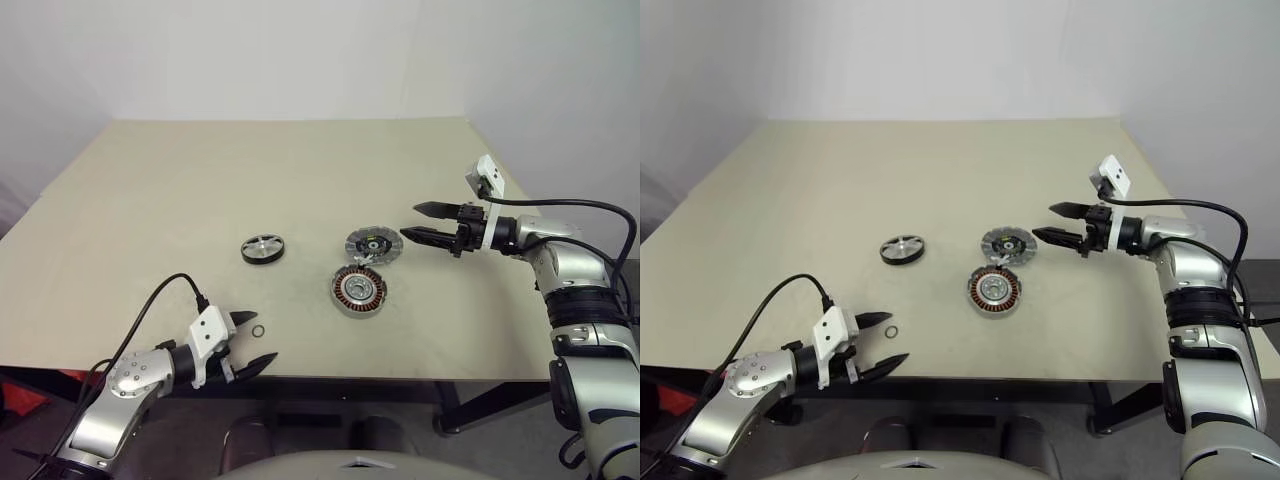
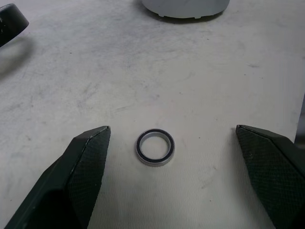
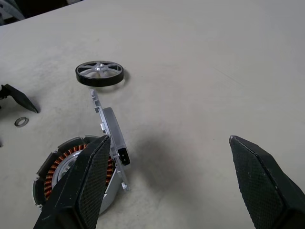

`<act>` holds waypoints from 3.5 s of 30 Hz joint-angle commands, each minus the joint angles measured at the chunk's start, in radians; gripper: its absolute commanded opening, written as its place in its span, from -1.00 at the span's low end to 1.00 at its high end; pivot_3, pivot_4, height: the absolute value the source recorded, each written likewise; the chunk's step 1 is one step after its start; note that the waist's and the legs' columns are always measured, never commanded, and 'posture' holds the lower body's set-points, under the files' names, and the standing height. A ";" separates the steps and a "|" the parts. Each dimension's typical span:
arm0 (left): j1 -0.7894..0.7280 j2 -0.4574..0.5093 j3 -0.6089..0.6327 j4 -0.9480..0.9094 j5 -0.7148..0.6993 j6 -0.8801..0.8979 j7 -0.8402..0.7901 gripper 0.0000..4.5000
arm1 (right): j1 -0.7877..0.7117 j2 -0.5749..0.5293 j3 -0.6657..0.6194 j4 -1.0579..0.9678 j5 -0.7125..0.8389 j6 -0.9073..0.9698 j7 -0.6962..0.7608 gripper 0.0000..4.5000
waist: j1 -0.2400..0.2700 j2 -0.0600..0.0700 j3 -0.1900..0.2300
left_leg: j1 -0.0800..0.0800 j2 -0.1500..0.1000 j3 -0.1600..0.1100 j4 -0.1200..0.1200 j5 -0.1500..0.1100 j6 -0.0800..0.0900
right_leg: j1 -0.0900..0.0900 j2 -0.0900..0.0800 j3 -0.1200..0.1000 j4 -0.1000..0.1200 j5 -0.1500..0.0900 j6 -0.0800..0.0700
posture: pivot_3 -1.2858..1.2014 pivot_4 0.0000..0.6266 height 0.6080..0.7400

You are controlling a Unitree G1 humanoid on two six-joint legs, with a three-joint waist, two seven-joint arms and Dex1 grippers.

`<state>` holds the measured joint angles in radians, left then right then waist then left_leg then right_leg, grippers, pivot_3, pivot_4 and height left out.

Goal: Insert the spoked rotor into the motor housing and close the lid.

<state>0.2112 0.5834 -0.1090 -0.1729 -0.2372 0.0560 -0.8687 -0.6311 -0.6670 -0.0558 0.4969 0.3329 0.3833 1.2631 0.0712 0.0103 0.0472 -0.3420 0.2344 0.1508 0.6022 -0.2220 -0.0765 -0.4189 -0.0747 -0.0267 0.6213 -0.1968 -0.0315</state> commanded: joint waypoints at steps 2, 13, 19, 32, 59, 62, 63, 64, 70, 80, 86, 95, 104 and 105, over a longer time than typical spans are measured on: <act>-0.003 0.012 -0.003 -0.023 0.013 0.028 0.004 0.99 | -0.040 -0.010 -0.006 0.001 0.000 -0.012 0.005 1.00 | 0.000 0.000 0.000 | 0.000 0.000 0.000 0.000 0.000 0.000 | 0.000 0.000 0.000 0.000 0.000 0.000 | 0.03 -1.00 1.00; 0.019 0.020 0.013 -0.053 0.022 0.057 0.034 0.99 | -0.059 -0.005 -0.005 0.034 -0.010 -0.032 0.000 1.00 | -0.001 0.000 0.000 | 0.000 0.000 0.000 0.000 0.000 0.000 | 0.000 0.000 0.000 0.000 0.000 0.000 | 0.03 -1.00 1.00; 0.013 0.014 0.009 -0.062 0.016 0.099 0.057 0.99 | -0.064 -0.002 -0.006 0.047 -0.017 -0.040 0.002 1.00 | -0.001 0.000 0.000 | 0.000 0.000 0.000 0.000 0.000 0.000 | 0.000 0.000 0.000 0.000 -0.001 0.001 | 0.03 -1.00 1.00; -0.001 0.009 0.009 -0.034 0.031 0.110 0.067 0.36 | -0.074 0.000 -0.009 0.068 -0.023 -0.055 -0.001 1.00 | -0.001 0.000 0.000 | 0.000 0.000 0.000 0.000 0.000 0.000 | 0.000 0.000 0.000 0.001 0.000 0.000 | 0.03 -1.00 1.00; -0.030 -0.018 0.012 -0.086 0.020 0.179 0.121 -0.68 | -0.091 0.008 -0.008 0.088 -0.037 -0.070 -0.017 1.00 | 0.001 0.000 0.000 | 0.001 0.000 0.000 0.000 0.000 0.000 | 0.000 0.000 0.000 0.001 -0.002 0.003 | 0.03 -1.00 1.00; -0.041 -0.026 0.025 -0.117 0.005 0.201 0.132 -0.68 | -0.092 0.010 -0.007 0.090 -0.039 -0.072 -0.019 1.00 | 0.001 0.000 0.000 | 0.001 0.000 0.000 0.000 0.000 0.000 | 0.000 0.000 0.000 0.001 -0.003 0.004 | 0.03 -1.00 1.00; -0.052 -0.035 0.034 -0.131 -0.012 0.215 0.140 -0.68 | -0.093 0.010 -0.006 0.090 -0.039 -0.072 -0.019 1.00 | 0.000 0.000 0.000 | 0.001 0.000 0.000 0.000 0.001 0.000 | 0.000 0.000 0.000 0.001 -0.003 0.004 | 0.03 -1.00 1.00; -0.061 -0.042 0.041 -0.140 -0.024 0.227 0.145 -0.68 | -0.094 0.010 -0.006 0.091 -0.039 -0.073 -0.019 1.00 | 0.000 0.000 0.000 | 0.001 0.000 0.000 0.000 0.001 0.000 | 0.000 0.000 0.000 0.001 -0.002 0.004 | 0.03 -1.00 1.00; -0.154 -0.087 0.066 -0.167 -0.093 0.309 0.169 -0.68 | -0.094 0.015 -0.006 0.088 -0.039 -0.072 -0.024 1.00 | -0.001 0.000 0.000 | 0.000 0.000 0.000 0.000 0.002 0.000 | 0.000 0.000 0.000 0.001 0.001 -0.001 | 0.03 -1.00 1.00; -0.342 -0.125 0.061 -0.127 -0.201 0.453 0.140 -0.68 | -0.088 0.028 -0.012 0.076 -0.035 -0.074 -0.039 1.00 | 0.004 0.000 0.000 | -0.005 0.000 0.000 0.000 0.002 0.001 | -0.004 0.000 -0.001 0.001 0.002 -0.003 | 0.03 -1.00 1.00; -0.447 -0.119 0.021 -0.062 -0.220 0.509 0.080 -0.68 | -0.073 0.041 -0.024 0.060 -0.026 -0.082 -0.060 1.00 | 0.000 0.000 0.000 | -0.005 0.000 0.000 0.001 0.002 0.001 | -0.004 0.000 -0.001 0.001 0.002 -0.003 | 0.03 -1.00 1.00; -0.552 -0.151 -0.018 0.083 -0.222 0.532 0.001 -0.68 | -0.057 0.057 -0.037 0.054 -0.018 -0.104 -0.087 1.00 | 0.003 0.000 0.000 | -0.005 0.000 0.000 0.001 0.002 0.001 | -0.004 0.000 -0.001 0.001 0.002 -0.003 | 0.03 -1.00 1.00; -0.606 -0.173 -0.044 0.124 -0.223 0.551 -0.053 -0.68 | -0.050 0.062 -0.041 0.052 -0.013 -0.115 -0.098 1.00 | 0.005 -0.001 0.000 | -0.006 0.000 0.000 0.001 0.002 0.001 | -0.004 0.000 -0.001 0.001 0.002 -0.003 | 0.03 -1.00 1.00; -0.611 -0.179 -0.048 0.124 -0.225 0.558 -0.057 -0.68 | -0.052 0.061 -0.042 0.055 -0.013 -0.117 -0.097 1.00 | 0.005 -0.001 0.000 | -0.006 0.000 0.000 0.001 0.002 0.001 | -0.004 0.000 -0.001 0.001 0.002 -0.003 | 0.03 -1.00 1.00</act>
<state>-0.3723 0.4080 -0.1566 -0.0407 -0.4459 0.6072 -0.9126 -0.6654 -0.6036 -0.0675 0.5850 0.2974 0.2875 1.1702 0.0763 0.0097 0.0477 -0.3475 0.2343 0.1507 0.6029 -0.2200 -0.0759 -0.4229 -0.0750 -0.0276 0.6223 -0.1950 -0.0346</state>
